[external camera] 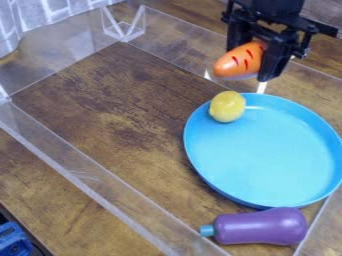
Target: Move the carrot to the left side
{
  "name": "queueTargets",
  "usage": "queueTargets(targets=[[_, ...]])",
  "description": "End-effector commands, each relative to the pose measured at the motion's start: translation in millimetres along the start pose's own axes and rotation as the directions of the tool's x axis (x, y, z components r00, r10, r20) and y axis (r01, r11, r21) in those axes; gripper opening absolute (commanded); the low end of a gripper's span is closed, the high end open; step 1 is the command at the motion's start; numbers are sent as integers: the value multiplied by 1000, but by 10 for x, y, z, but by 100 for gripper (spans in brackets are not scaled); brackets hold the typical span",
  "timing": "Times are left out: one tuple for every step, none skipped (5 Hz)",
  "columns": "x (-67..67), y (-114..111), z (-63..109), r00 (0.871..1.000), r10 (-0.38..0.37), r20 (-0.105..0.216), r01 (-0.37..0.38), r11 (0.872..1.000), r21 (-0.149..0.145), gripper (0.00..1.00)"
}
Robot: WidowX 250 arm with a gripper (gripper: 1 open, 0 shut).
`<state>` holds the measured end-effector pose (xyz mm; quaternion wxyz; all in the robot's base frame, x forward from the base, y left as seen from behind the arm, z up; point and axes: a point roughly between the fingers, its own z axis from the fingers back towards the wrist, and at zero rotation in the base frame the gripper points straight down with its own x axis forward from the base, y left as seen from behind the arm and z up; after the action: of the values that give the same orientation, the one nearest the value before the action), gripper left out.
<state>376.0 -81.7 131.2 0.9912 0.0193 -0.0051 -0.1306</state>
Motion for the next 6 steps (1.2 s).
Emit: queueTargets(targets=[[-39,2,387,995,18,100,-19,1000,12,0],[-16,-72,340,993,38,110,-40,999,16,0],[3,-122,278,991,61,119,-64,998,19,0],[11,-162,327,991,55,123,-58,998,25,0],[29,-126,375,991,44,124,-48,998,29,0],[59,-73,424,991,38,127,-42,999,33,0]])
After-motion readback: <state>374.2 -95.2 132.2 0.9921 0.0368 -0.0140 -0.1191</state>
